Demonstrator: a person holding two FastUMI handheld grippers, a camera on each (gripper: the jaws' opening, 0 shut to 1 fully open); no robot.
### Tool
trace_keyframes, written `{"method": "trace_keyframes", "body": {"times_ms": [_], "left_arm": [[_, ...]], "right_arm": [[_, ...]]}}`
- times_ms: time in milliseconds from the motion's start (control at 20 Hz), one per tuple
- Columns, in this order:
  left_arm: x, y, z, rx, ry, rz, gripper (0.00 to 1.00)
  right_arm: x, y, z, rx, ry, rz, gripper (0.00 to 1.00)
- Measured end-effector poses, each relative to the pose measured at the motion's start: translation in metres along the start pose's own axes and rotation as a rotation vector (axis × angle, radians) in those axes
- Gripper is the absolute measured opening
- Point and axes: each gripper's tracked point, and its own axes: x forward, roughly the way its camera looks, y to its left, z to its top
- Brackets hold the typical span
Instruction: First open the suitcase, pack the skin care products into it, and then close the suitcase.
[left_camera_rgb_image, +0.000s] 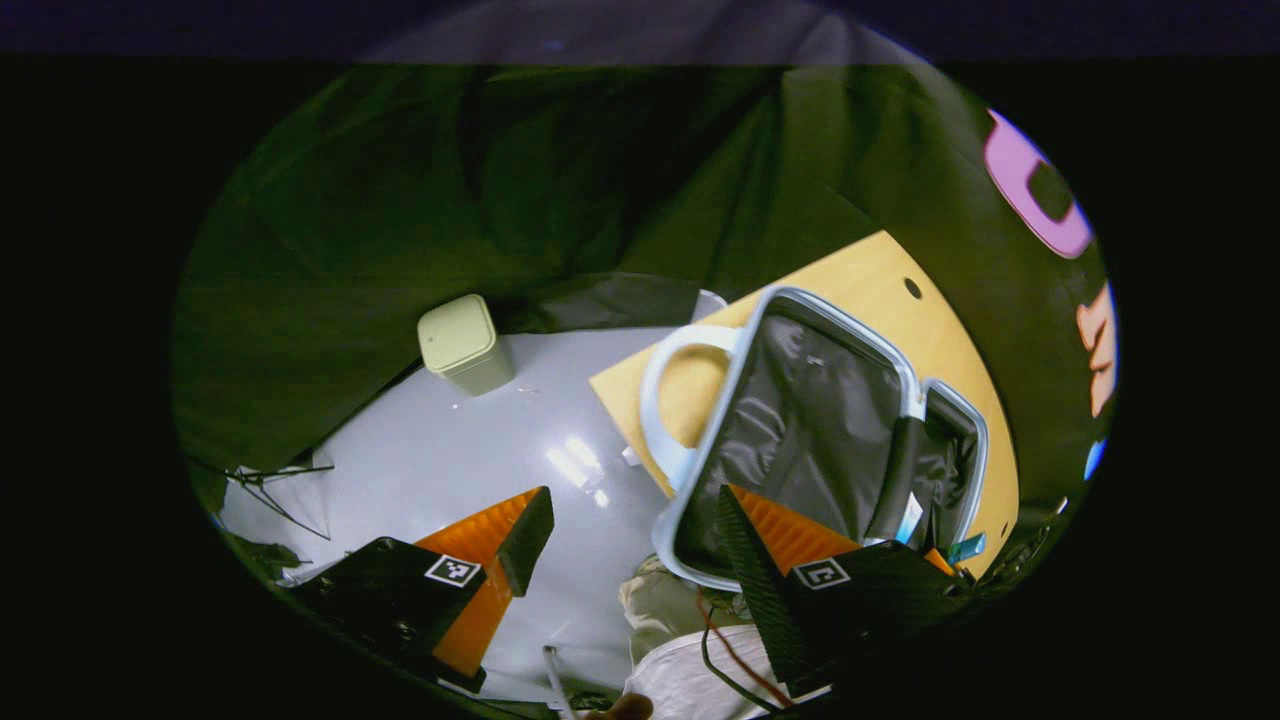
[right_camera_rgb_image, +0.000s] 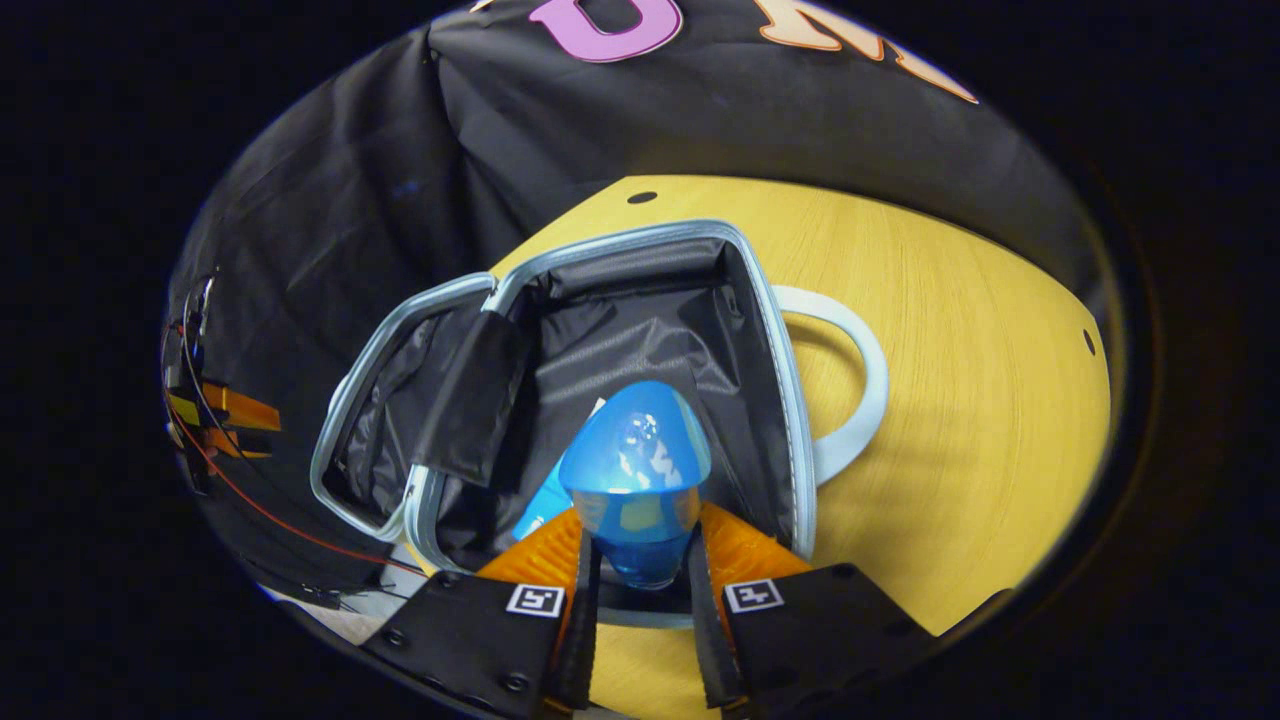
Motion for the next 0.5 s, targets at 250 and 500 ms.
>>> {"method": "trace_keyframes", "body": {"times_ms": [250,500], "left_arm": [[0.026,0.016,0.012,-0.059,0.025,-0.009,0.97],[0.059,0.005,0.025,-0.088,0.05,-0.055,0.97]], "right_arm": [[0.005,0.001,0.006,0.024,-0.005,0.007,0.41],[-0.005,0.003,0.014,0.009,-0.049,0.011,0.59]]}}
